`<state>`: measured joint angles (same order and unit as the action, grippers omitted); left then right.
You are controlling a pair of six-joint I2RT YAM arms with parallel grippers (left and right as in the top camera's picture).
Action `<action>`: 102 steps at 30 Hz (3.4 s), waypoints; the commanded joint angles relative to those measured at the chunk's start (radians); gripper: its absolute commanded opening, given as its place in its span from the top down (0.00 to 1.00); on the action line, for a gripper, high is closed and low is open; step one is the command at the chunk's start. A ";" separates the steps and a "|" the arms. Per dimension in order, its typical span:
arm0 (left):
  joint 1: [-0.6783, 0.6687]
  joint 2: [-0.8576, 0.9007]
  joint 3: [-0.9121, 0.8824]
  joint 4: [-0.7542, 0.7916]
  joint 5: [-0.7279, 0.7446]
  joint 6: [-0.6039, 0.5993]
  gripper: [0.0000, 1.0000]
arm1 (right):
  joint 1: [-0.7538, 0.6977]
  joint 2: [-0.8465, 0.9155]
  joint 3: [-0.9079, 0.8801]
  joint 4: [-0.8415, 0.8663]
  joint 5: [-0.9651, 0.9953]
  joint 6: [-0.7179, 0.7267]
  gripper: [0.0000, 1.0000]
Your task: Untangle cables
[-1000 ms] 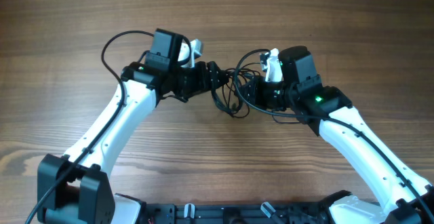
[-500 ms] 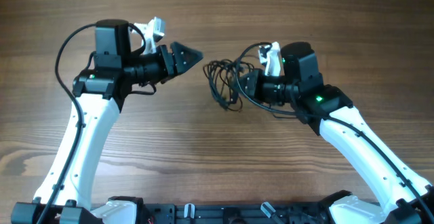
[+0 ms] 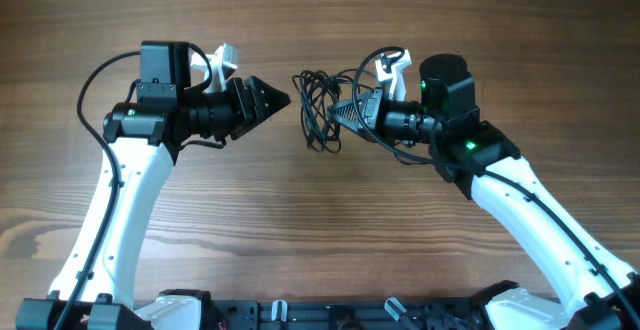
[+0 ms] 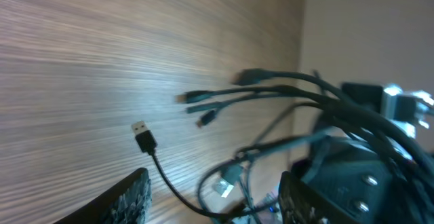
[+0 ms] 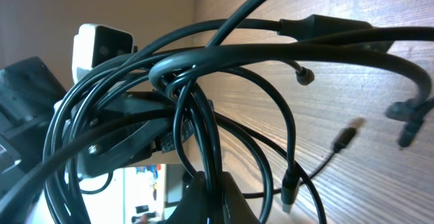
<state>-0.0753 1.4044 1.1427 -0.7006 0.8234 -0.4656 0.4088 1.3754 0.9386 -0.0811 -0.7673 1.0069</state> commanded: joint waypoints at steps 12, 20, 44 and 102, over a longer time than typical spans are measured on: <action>-0.099 -0.001 0.004 0.064 0.122 0.074 0.46 | -0.004 -0.006 0.019 0.018 -0.087 0.147 0.96; -0.151 -0.001 0.004 0.087 0.035 0.073 0.52 | -0.004 -0.006 0.019 0.068 -0.137 0.172 0.96; -0.112 -0.025 0.004 -0.041 -0.198 0.124 0.96 | -0.033 -0.006 0.019 -0.172 0.275 0.043 0.96; -0.139 -0.130 0.004 0.055 -0.148 0.148 0.27 | -0.216 -0.006 0.019 0.478 -0.483 0.486 0.96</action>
<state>-0.2089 1.2606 1.1526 -0.6537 0.6994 -0.3408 0.1928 1.3819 0.9390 0.3836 -1.2156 1.4090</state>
